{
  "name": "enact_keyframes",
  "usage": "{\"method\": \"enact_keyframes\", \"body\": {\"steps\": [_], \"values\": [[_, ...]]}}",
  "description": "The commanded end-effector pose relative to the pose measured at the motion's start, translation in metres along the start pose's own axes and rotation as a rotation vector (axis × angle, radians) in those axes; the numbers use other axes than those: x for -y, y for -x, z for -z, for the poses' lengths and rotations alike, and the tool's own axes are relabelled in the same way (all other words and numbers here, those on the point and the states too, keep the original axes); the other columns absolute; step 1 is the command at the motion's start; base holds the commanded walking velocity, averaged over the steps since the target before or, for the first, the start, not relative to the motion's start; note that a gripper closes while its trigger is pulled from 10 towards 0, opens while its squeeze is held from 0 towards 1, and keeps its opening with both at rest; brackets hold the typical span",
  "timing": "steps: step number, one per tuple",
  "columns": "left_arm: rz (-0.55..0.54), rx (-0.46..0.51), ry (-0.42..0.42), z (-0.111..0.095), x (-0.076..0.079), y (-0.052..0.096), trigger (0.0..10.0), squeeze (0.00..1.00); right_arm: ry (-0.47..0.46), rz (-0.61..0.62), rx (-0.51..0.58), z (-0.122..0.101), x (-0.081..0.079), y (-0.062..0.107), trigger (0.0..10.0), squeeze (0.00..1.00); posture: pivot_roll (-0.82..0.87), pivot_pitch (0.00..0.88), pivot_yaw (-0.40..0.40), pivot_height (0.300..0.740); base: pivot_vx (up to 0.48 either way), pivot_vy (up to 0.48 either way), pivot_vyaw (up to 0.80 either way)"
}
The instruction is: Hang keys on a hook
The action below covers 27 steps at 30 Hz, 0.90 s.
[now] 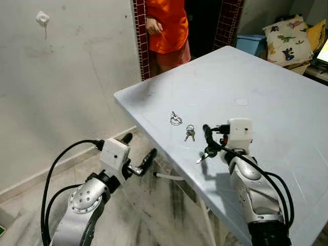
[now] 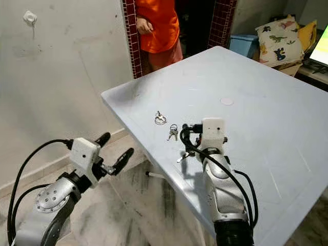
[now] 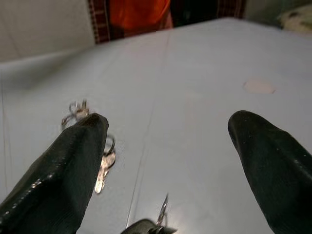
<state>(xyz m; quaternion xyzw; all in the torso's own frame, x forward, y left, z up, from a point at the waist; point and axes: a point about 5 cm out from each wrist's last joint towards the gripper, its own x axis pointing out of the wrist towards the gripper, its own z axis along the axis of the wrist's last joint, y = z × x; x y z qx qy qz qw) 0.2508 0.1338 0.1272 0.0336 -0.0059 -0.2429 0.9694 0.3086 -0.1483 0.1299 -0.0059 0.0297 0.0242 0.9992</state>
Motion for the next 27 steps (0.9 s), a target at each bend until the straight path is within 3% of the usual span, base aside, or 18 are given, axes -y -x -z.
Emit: {"method": "enact_keyframes", "body": {"steps": [1, 2, 3, 12, 13, 14, 15, 17, 18, 19, 20, 27], "values": [[-0.054, 0.016, -0.023, -0.002, -0.008, 0.0, 10.0, 0.0, 0.006, 0.005, 0.039, -0.006, 0.001, 0.003, 10.0, 0.0, -0.01, 0.0, 0.02, 0.74, 0.0, 0.0, 0.0], [-0.063, 0.021, -0.028, -0.003, -0.009, 0.0, 10.0, 0.0, 0.002, 0.0, 0.041, -0.005, 0.002, 0.004, 10.0, 0.0, -0.01, 0.0, 0.02, 0.74, 0.0, 0.0, 0.0], [-0.075, 0.026, -0.031, -0.003, -0.011, -0.001, 10.0, 0.0, 0.003, 0.011, 0.047, -0.005, 0.003, 0.004, 10.0, 1.0, -0.02, 0.0, 0.021, 0.74, 0.0, 0.0, 0.0], [-0.132, 0.058, -0.042, -0.006, -0.019, -0.002, 10.0, 0.0, -0.007, 0.022, 0.095, -0.008, 0.003, 0.009, 10.0, 1.0, -0.02, 0.002, 0.022, 0.74, 0.0, 0.0, 0.0], [-0.135, 0.064, -0.043, -0.006, -0.02, -0.003, 10.0, 0.0, -0.028, 0.008, 0.12, -0.012, 0.002, 0.011, 0.0, 0.83, -0.02, 0.0, 0.02, 0.74, 0.0, 0.0, 0.0], [-0.135, 0.064, -0.043, -0.006, -0.02, -0.003, 10.0, 0.0, -0.028, 0.008, 0.12, -0.012, 0.002, 0.011, 0.0, 0.83, -0.02, 0.0, 0.02, 0.74, 0.0, 0.0, 0.0], [-0.14, 0.067, -0.043, -0.006, -0.02, -0.002, 10.0, 0.0, -0.032, -0.004, 0.135, -0.013, 0.0, 0.013, 0.0, 0.0, -0.02, 0.001, 0.021, 0.74, 0.0, 0.0, 0.0], [-0.142, 0.067, -0.041, -0.006, -0.02, -0.002, 10.0, 0.0, -0.031, -0.003, 0.134, -0.013, 0.0, 0.013, 0.0, 0.0, -0.02, 0.001, 0.021, 0.74, 0.0, 0.0, 0.0], [-0.14, 0.071, -0.038, -0.006, -0.02, -0.002, 4.4, 0.0, -0.029, -0.003, 0.131, -0.013, 0.0, 0.013, 0.0, 0.0, -0.02, 0.0, 0.021, 0.74, 0.0, 0.0, 0.0], [-0.136, 0.082, -0.032, -0.006, -0.019, -0.001, 1.9, 0.0, -0.024, 0.0, 0.126, -0.012, 0.0, 0.013, 0.0, 0.0, -0.02, 0.001, 0.021, 0.74, 0.0, 0.0, 0.0], [-0.131, 0.093, -0.03, -0.007, -0.019, -0.001, 0.0, 0.0, -0.022, 0.002, 0.123, -0.011, 0.001, 0.013, 0.0, 0.0, -0.02, 0.001, 0.021, 0.74, 0.0, 0.0, 0.0], [-0.131, 0.109, -0.026, -0.008, -0.018, -0.001, 0.0, 0.0, -0.014, 0.009, 0.115, -0.01, 0.002, 0.013, 0.0, 0.0, -0.02, 0.0, 0.022, 0.74, 0.0, 0.0, 0.0]]}}
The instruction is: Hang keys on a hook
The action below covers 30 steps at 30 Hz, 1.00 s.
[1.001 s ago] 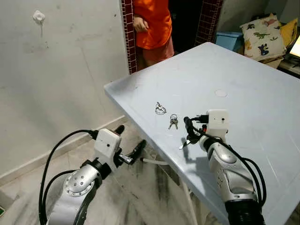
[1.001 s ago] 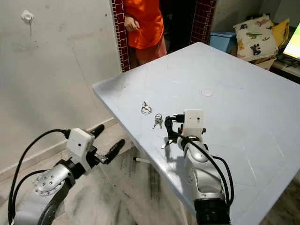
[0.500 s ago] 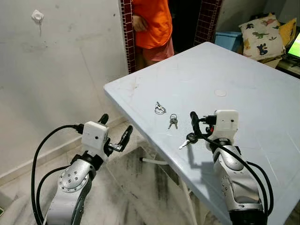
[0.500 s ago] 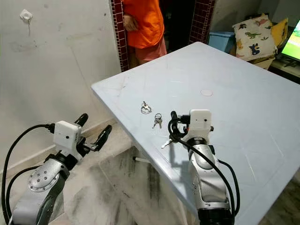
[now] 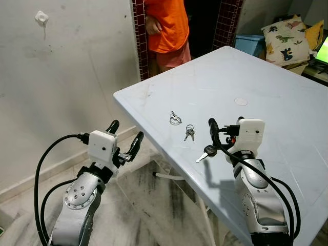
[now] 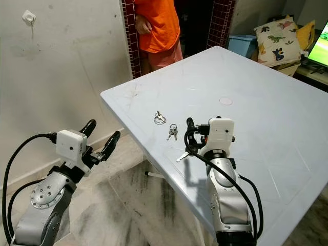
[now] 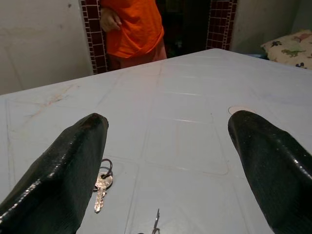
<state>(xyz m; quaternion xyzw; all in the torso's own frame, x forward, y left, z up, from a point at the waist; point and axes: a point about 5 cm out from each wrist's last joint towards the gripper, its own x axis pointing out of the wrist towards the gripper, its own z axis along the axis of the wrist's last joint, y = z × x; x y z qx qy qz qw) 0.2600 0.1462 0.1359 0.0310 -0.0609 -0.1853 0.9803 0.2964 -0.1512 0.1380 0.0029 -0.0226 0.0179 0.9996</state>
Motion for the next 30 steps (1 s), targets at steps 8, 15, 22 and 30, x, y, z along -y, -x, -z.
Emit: {"method": "enact_keyframes", "body": {"steps": [8, 15, 22, 30], "values": [[-0.019, -0.026, -0.018, 0.0036, -0.0027, -0.0005, 10.0, 0.0, 0.017, 0.002, -0.01, -0.0002, -0.0002, 0.0005, 10.0, 0.0, -0.02, 0.0, 0.022, 0.74, 0.0, 0.0, 0.0], [-0.022, -0.012, 0.008, 0.0027, -0.0022, 0.0019, 10.0, 0.62, 0.026, -0.003, -0.015, -0.0006, -0.0013, -0.0024, 10.0, 0.0, -0.02, 0.0, 0.021, 0.74, 0.0, 0.0, 0.0], [-0.044, -0.007, 0.016, 0.0024, -0.0045, 0.002, 10.0, 1.0, 0.03, -0.004, -0.018, -0.0003, -0.0014, -0.0033, 10.0, 0.0, -0.02, 0.0, 0.02, 0.74, 0.0, 0.0, 0.0], [-0.034, 0.025, 0.001, -0.0011, -0.0053, 0.0013, 0.0, 0.0, 0.028, -0.005, -0.021, 0.0001, -0.0022, -0.0044, 10.0, 0.0, -0.02, 0.0, 0.022, 0.74, 0.0, 0.0, 0.0]]}}
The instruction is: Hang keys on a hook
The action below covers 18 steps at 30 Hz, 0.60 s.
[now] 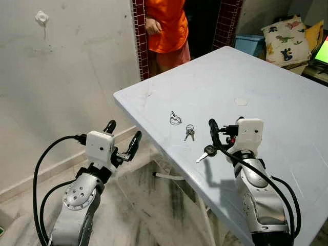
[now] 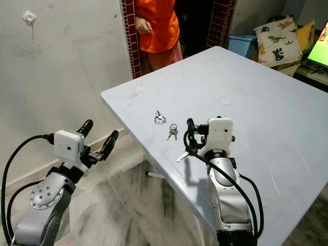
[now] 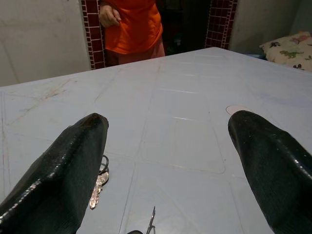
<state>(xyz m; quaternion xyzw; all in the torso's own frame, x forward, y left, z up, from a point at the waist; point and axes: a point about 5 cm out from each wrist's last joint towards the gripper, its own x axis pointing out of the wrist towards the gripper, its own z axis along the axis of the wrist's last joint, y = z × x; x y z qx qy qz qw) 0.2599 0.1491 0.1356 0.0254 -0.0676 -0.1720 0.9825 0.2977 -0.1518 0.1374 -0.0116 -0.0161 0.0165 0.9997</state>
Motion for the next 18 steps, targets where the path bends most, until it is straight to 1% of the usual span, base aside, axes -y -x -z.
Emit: {"method": "enact_keyframes", "body": {"steps": [1, 9, 17, 18], "values": [[-0.005, 0.01, -0.007, -0.0016, -0.0028, 0.0001, 0.0, 0.0, -0.001, -0.007, -0.008, -0.0006, -0.003, -0.0031, 10.0, 0.0, -0.02, 0.0, 0.022, 0.74, 0.0, 0.0, 0.0], [0.011, 0.01, 0.0, -0.0013, -0.0005, 0.0002, 0.0, 0.0, -0.01, -0.008, -0.012, 0.0007, -0.0045, -0.0028, 10.0, 0.0, -0.02, 0.0, 0.024, 0.74, 0.0, 0.0, 0.0], [0.012, 0.012, -0.002, -0.0012, -0.0013, -0.0006, 0.0, 0.0, -0.01, -0.007, -0.009, 0.0003, -0.0049, -0.0035, 10.0, 0.0, -0.02, 0.0, 0.027, 0.74, 0.0, 0.0, 0.0], [0.011, 0.008, -0.007, -0.0009, -0.0017, -0.001, 0.0, 0.0, -0.029, -0.007, 0.005, -0.001, -0.0047, -0.0026, 0.0, 0.0, -0.02, 0.0, 0.027, 0.74, 0.0, 0.0, 0.0]]}}
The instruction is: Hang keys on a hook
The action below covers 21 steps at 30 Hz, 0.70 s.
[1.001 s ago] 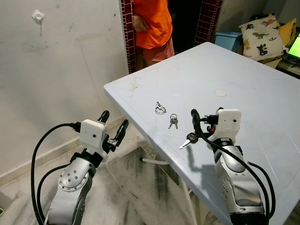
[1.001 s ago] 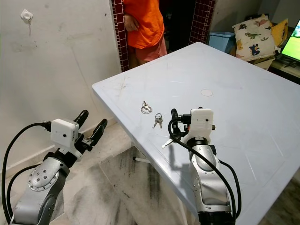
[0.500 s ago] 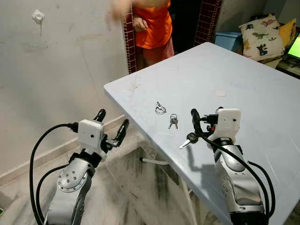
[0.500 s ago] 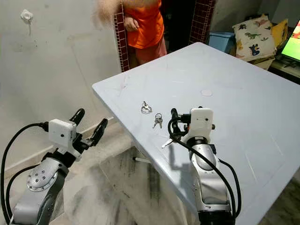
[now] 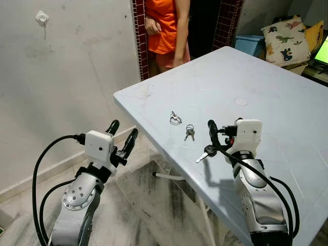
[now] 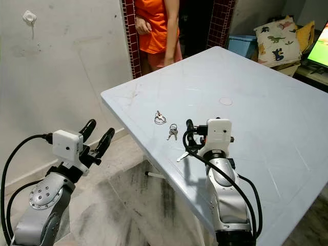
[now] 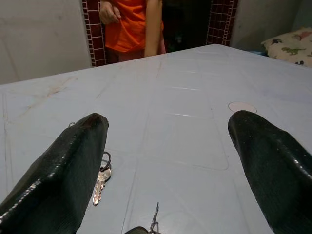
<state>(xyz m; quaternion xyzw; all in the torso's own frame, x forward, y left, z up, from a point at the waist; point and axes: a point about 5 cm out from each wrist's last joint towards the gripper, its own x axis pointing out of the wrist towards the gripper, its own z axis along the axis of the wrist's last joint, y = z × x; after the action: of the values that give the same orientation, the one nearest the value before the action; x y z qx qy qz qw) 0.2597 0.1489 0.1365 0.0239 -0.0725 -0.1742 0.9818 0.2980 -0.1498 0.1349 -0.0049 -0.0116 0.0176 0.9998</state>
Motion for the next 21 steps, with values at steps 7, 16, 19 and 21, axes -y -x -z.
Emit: {"method": "enact_keyframes", "body": {"steps": [7, 16, 19, 21], "values": [[-0.003, -0.049, -0.015, 0.0044, -0.0032, -0.0017, 10.0, 0.0, -0.042, -0.002, 0.03, -0.0043, -0.0021, -0.001, 0.0, 0.0, -0.02, 0.0, 0.028, 0.74, 0.0, 0.0, 0.0], [-0.014, -0.056, -0.017, 0.0053, -0.0039, -0.0019, 10.0, 0.0, -0.058, 0.014, 0.03, -0.0049, 0.001, -0.0024, 0.0, 0.0, -0.02, 0.0, 0.029, 0.74, 0.0, 0.0, 0.0], [-0.013, -0.061, -0.014, 0.0058, -0.0035, -0.002, 10.0, 0.0, -0.053, 0.016, 0.021, -0.0036, 0.001, -0.0026, 0.0, 0.0, -0.02, 0.0, 0.027, 0.74, 0.0, 0.0, 0.0], [-0.015, -0.064, -0.014, 0.0062, -0.0031, -0.0017, 10.0, 0.0, -0.035, 0.015, 0.018, -0.0034, 0.0008, -0.0029, 0.0, 0.0, -0.02, 0.0, 0.028, 0.74, 0.0, 0.0, 0.0]]}}
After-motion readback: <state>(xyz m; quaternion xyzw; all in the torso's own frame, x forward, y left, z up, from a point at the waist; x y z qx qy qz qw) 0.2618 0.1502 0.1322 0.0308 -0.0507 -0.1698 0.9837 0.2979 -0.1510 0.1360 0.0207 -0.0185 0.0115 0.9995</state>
